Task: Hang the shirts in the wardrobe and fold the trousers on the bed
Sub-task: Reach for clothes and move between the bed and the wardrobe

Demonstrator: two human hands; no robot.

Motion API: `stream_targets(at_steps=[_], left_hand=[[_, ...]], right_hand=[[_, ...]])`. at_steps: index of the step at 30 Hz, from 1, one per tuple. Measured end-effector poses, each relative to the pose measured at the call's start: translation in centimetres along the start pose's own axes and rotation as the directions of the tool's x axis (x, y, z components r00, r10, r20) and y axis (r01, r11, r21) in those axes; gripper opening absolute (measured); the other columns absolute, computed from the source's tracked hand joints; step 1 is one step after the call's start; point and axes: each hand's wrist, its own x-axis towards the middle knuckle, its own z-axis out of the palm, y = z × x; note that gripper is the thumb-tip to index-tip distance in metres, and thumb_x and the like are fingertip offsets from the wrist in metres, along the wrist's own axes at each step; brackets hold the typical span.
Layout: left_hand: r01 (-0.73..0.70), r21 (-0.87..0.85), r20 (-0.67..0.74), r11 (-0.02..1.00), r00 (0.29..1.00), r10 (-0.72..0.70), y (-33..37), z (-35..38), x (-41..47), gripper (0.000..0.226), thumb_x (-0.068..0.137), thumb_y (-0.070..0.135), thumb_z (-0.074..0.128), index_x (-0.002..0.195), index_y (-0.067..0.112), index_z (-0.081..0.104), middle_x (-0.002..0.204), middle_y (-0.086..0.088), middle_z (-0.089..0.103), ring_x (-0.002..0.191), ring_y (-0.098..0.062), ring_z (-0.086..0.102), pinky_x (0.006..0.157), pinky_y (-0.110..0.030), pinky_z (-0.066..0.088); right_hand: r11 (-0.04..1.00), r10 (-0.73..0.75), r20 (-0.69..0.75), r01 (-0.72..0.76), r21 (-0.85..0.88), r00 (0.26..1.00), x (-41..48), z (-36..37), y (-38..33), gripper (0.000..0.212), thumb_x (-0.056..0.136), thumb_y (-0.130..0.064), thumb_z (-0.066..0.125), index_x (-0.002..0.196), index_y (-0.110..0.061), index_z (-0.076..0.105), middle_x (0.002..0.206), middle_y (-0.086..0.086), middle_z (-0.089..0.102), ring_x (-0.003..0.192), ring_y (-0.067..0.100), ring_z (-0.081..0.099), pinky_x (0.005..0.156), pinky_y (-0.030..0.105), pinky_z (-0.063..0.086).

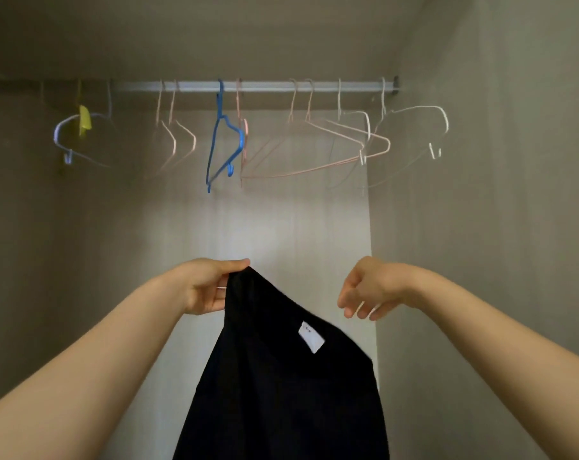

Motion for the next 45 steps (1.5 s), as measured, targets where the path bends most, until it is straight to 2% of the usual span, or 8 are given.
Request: stream_targets(at_steps=[6, 11, 17, 27, 32, 37, 40, 45], left_hand=[[-0.165, 0.182, 0.072, 0.969, 0.985, 0.154, 3.1, 2.2, 2.1, 0.016, 0.086, 0.025, 0.074, 0.08, 0.012, 0.068, 0.073, -0.001, 0.071, 0.063, -0.015, 0.069, 0.058, -0.025, 0.054], [-0.255, 0.311, 0.063, 0.916, 0.967, 0.248, 5.2, 3.1, 3.3, 0.018, 0.088, 0.025, 0.074, 0.086, 0.007, 0.071, 0.074, -0.003, 0.073, 0.063, -0.014, 0.07, 0.056, -0.026, 0.056], [-0.344, 0.341, 0.053, 0.875, 0.936, 0.348, 7.5, 3.7, 4.4, 0.021, 0.089, 0.03, 0.072, 0.086, 0.009, 0.07, 0.074, -0.001, 0.073, 0.068, -0.014, 0.071, 0.061, -0.027, 0.054], [-0.354, 0.399, 0.156, 0.846, 0.935, 0.318, 9.7, 3.2, 6.6, 0.027, 0.092, 0.032, 0.067, 0.091, 0.006, 0.073, 0.085, -0.007, 0.074, 0.079, -0.02, 0.073, 0.069, -0.031, 0.057], [-0.312, 0.406, 0.183, 0.859, 0.949, 0.258, 9.2, 3.1, 7.2, 0.027, 0.094, 0.031, 0.065, 0.084, 0.007, 0.074, 0.084, -0.008, 0.073, 0.08, -0.02, 0.071, 0.073, -0.032, 0.056], [-0.308, 0.458, 0.212, 0.834, 0.949, 0.234, 9.0, 2.7, 6.9, 0.028, 0.094, 0.031, 0.065, 0.084, 0.007, 0.073, 0.082, -0.007, 0.073, 0.079, -0.018, 0.071, 0.074, -0.031, 0.056], [-0.325, 0.491, 0.258, 0.808, 0.94, 0.221, 9.1, 2.1, 6.6, 0.025, 0.089, 0.031, 0.07, 0.08, 0.008, 0.073, 0.083, -0.007, 0.073, 0.08, -0.017, 0.072, 0.072, -0.029, 0.055], [-0.338, 0.522, 0.328, 0.783, 0.927, 0.181, 9.0, 1.7, 6.3, 0.022, 0.079, 0.031, 0.078, 0.075, 0.009, 0.074, 0.081, -0.008, 0.071, 0.081, -0.017, 0.071, 0.074, -0.026, 0.055]], right_hand=[[0.995, -0.092, -0.38, 0.102, 0.006, 0.921, -1.2, -5.6, -2.8, 0.021, 0.094, -0.015, 0.055, 0.093, -0.001, 0.071, 0.084, 0.007, 0.075, 0.07, 0.017, 0.065, 0.065, 0.027, 0.055], [0.959, -0.271, -0.815, 0.065, -0.278, 0.513, -2.5, -10.8, -4.9, 0.022, 0.082, -0.019, 0.053, 0.08, -0.006, 0.072, 0.086, 0.018, 0.068, 0.083, 0.038, 0.061, 0.078, 0.038, 0.054], [0.923, -0.306, -0.875, -0.11, -0.369, 0.375, -0.3, -16.8, -6.8, 0.027, 0.088, -0.022, 0.053, 0.107, -0.004, 0.062, 0.111, 0.025, 0.061, 0.102, 0.042, 0.057, 0.08, 0.038, 0.044], [0.865, -0.152, -0.869, -0.363, -0.347, 0.471, 3.9, -22.6, -6.7, 0.034, 0.091, -0.019, 0.052, 0.122, -0.006, 0.056, 0.121, 0.018, 0.06, 0.109, 0.037, 0.06, 0.08, 0.036, 0.043], [0.946, 0.043, -0.824, -0.289, -0.149, 0.565, 5.7, -22.9, -7.2, 0.013, 0.095, -0.015, 0.044, 0.094, -0.004, 0.051, 0.079, 0.012, 0.073, 0.053, 0.023, 0.061, 0.064, 0.034, 0.055], [0.988, 0.146, -0.736, -0.135, 0.075, 0.662, 6.9, -23.2, -6.1, 0.024, 0.099, -0.01, 0.036, 0.097, -0.006, 0.059, 0.041, 0.002, 0.06, 0.052, 0.017, 0.056, 0.052, 0.026, 0.043], [0.972, 0.168, -0.736, 0.012, 0.233, 0.656, 7.7, -22.9, -6.1, 0.023, 0.099, -0.012, 0.03, 0.104, -0.011, 0.052, 0.04, -0.001, 0.059, 0.034, 0.012, 0.055, 0.059, 0.027, 0.04], [0.956, 0.203, -0.656, -0.004, 0.292, 0.727, 8.6, -23.1, -5.5, 0.029, 0.097, -0.027, 0.049, 0.074, -0.011, 0.057, 0.071, 0.006, 0.055, 0.063, 0.019, 0.051, 0.06, 0.039, 0.048]])
